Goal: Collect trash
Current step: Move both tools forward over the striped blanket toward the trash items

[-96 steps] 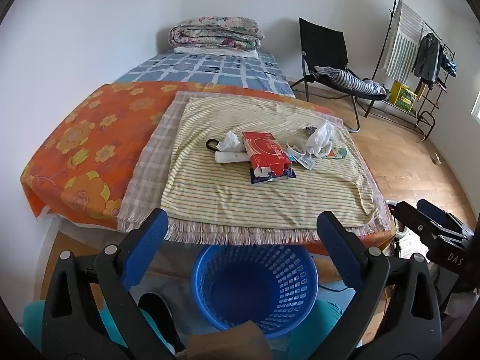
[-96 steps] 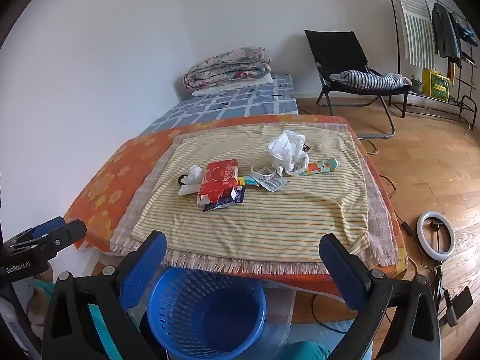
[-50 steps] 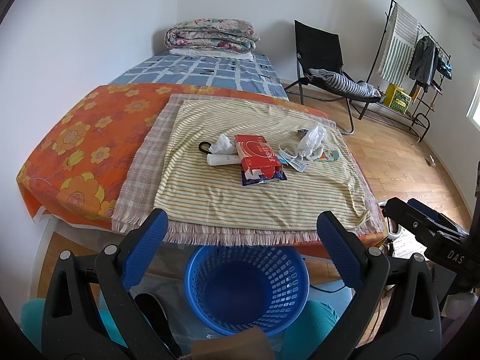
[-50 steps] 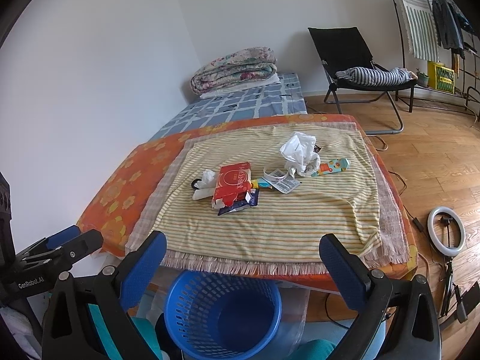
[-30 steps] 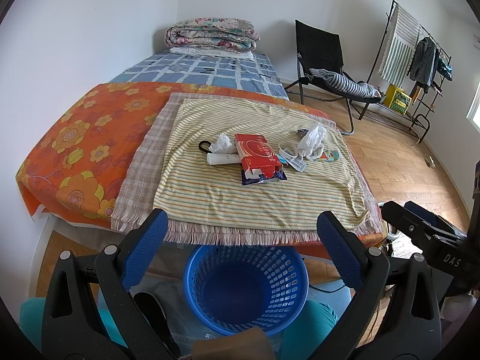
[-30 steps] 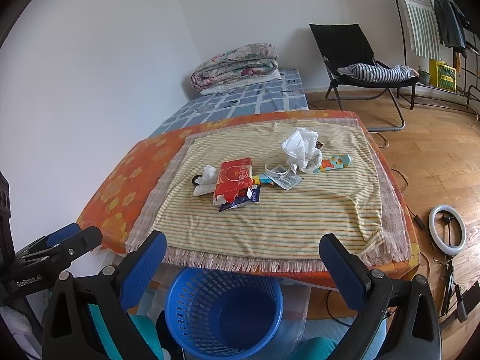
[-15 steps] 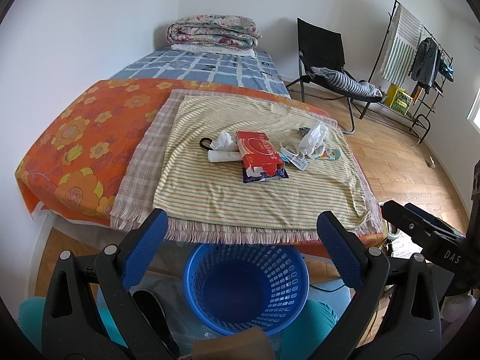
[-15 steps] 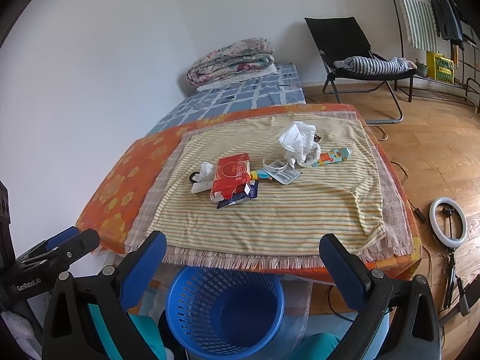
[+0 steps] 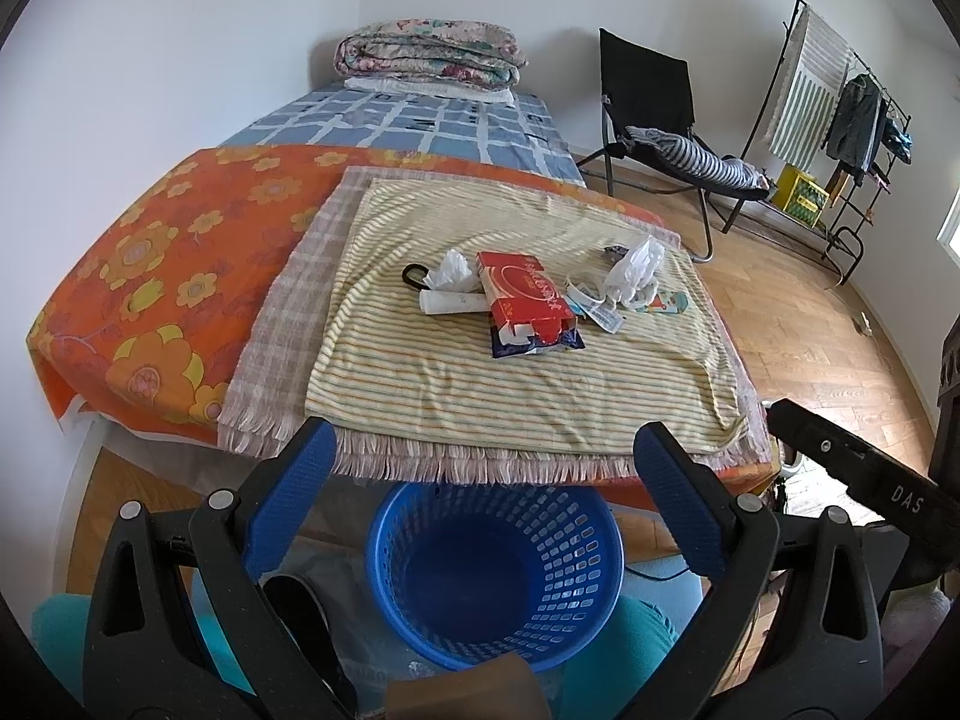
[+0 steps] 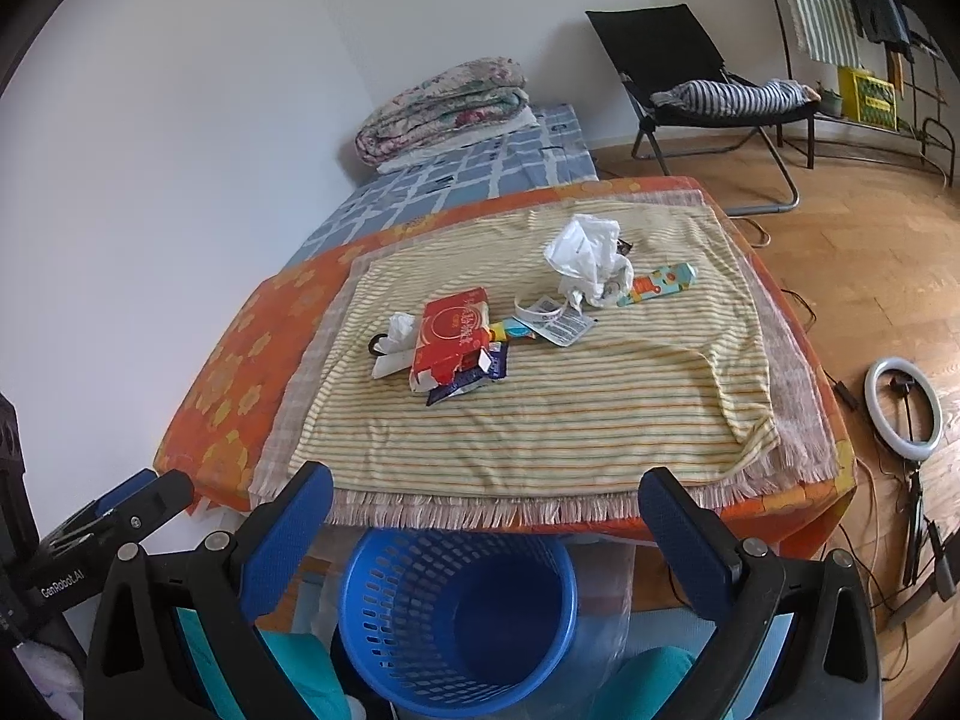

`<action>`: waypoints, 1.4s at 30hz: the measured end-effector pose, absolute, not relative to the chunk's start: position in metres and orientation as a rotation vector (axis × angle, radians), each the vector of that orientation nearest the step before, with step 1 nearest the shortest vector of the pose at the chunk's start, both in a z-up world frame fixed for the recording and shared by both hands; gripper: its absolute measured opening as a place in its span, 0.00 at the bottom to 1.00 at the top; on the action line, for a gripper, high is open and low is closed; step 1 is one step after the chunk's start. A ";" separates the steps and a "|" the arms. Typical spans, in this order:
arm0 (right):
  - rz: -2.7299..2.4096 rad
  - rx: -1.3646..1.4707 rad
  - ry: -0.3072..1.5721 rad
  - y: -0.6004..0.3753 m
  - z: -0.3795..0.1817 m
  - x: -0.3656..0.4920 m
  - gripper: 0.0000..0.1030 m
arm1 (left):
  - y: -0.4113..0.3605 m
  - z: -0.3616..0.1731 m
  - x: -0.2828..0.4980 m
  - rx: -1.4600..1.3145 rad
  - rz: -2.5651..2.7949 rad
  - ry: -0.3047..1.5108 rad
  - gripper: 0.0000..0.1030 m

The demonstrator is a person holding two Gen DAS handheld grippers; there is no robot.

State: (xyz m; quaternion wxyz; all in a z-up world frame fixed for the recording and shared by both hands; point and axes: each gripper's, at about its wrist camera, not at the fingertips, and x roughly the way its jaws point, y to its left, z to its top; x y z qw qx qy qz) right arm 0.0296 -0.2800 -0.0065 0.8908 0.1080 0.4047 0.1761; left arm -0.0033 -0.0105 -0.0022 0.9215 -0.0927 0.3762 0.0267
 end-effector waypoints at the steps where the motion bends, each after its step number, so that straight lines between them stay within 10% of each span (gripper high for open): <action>1: 0.360 0.224 0.842 -0.281 -0.008 0.030 1.00 | -0.010 -0.006 -0.003 -0.193 0.057 0.779 0.98; 42: 0.274 0.176 0.873 -0.308 -0.033 0.141 1.00 | 0.015 -0.059 0.129 -0.264 -0.090 1.005 0.98</action>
